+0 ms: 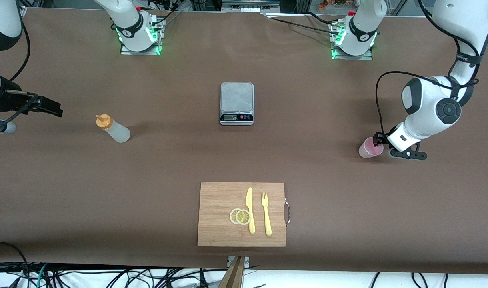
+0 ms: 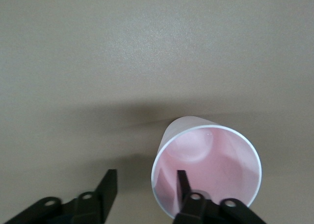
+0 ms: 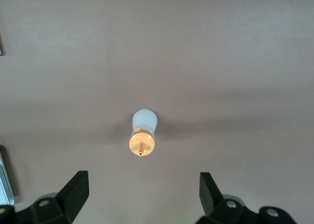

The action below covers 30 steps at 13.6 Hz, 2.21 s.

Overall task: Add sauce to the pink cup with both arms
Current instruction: 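Lift the pink cup with the left gripper toward the scale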

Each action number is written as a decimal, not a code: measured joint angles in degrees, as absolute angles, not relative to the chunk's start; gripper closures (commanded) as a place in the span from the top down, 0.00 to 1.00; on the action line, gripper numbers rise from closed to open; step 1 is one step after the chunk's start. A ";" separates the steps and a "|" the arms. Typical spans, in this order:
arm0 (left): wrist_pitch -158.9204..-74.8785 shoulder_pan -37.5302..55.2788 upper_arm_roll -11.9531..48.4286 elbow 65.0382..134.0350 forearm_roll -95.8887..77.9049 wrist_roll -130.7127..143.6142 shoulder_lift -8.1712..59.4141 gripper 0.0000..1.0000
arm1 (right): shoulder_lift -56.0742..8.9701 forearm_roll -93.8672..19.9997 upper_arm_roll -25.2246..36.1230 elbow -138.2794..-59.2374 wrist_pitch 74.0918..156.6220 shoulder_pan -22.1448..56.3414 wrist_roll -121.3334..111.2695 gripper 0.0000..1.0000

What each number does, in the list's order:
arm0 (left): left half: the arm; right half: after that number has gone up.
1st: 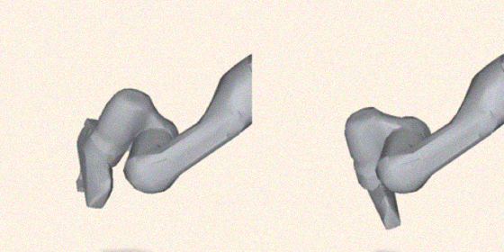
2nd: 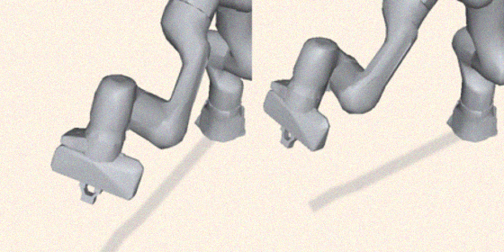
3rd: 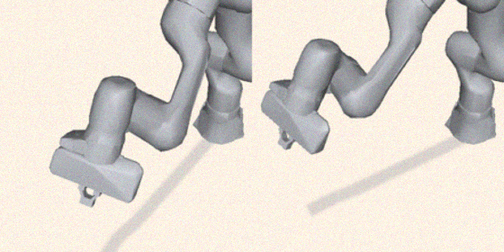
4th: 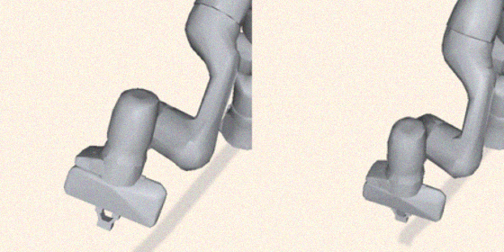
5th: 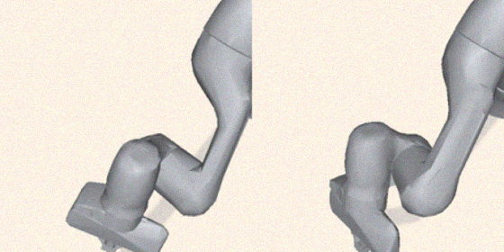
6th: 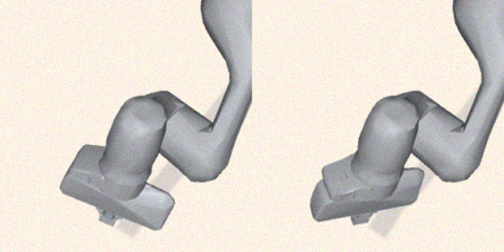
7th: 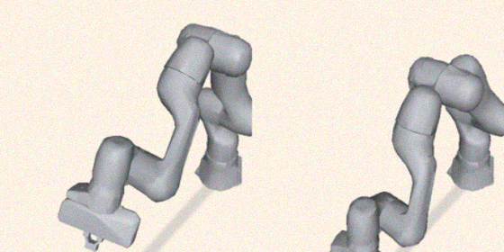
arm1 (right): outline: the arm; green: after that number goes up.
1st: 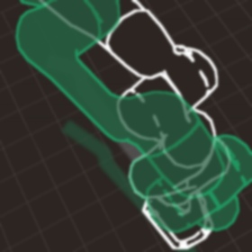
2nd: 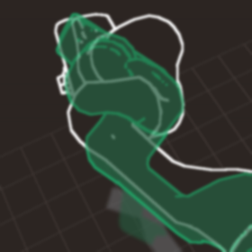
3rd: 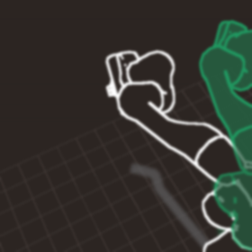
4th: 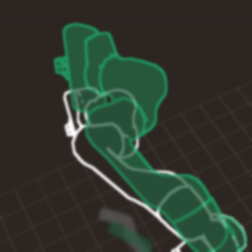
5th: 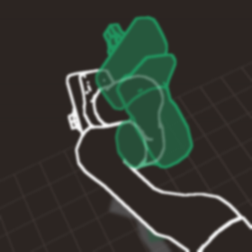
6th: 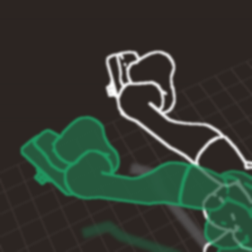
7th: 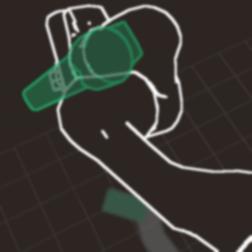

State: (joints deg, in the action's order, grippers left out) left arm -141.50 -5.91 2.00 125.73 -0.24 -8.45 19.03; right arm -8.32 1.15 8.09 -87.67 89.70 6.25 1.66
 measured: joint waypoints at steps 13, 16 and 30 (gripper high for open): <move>-121.91 6.34 9.59 112.61 -8.26 5.86 17.36 0.00 | -8.32 1.14 8.09 -87.70 89.70 6.25 1.66 1.00; -121.52 7.81 20.70 112.51 -8.30 20.12 16.62 0.00 | -8.32 1.15 8.09 -87.72 89.63 6.24 1.66 1.00; -133.83 22.12 36.06 115.21 -2.26 61.64 21.19 0.00 | -8.39 -9.66 15.11 -90.32 88.57 6.05 -37.86 1.00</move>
